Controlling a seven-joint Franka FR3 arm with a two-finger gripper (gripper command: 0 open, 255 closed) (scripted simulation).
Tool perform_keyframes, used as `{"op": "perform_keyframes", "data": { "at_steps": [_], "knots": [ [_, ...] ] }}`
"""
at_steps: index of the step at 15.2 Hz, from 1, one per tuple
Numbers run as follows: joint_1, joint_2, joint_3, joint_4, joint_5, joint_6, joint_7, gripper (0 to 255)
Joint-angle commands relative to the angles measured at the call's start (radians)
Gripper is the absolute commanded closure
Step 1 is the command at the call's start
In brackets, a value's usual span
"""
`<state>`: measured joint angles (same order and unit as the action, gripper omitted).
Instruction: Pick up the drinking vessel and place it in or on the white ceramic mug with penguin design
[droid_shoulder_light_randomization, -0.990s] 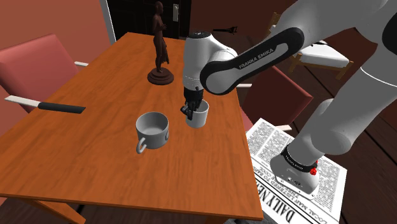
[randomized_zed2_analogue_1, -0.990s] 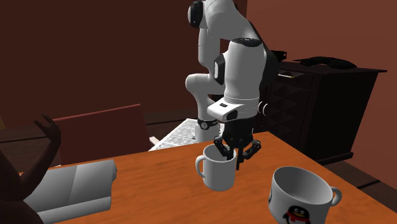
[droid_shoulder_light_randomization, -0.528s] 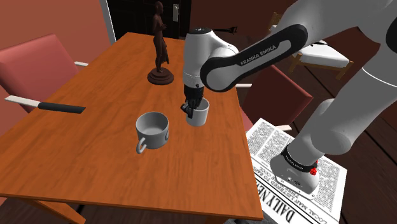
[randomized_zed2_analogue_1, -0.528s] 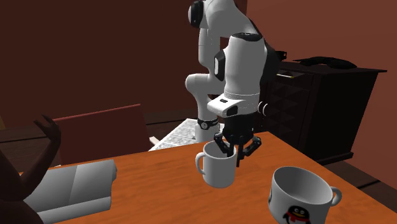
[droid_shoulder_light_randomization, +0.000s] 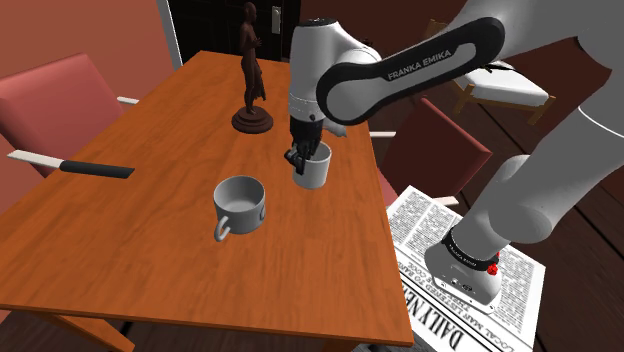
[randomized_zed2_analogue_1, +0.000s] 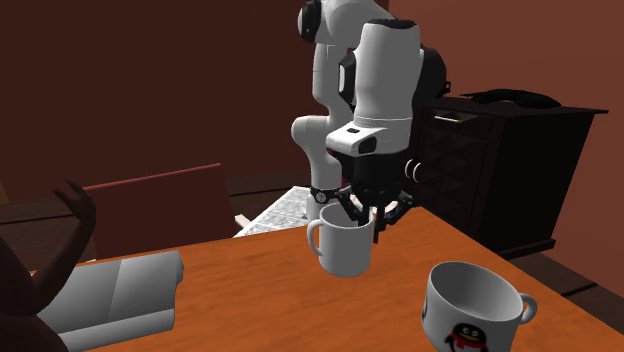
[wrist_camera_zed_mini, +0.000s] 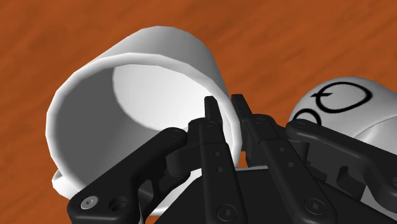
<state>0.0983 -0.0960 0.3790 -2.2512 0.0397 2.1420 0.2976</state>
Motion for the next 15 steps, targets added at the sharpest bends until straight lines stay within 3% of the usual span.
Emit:
{"op": "perform_keyframes", "data": {
  "at_steps": [1,15],
  "knots": [
    [0.0,-0.014,-0.001,0.012,0.005,-0.025,-0.004,255],
    [-0.002,-0.077,-0.014,0.142,0.023,-0.215,-0.02,255]
  ]
}}
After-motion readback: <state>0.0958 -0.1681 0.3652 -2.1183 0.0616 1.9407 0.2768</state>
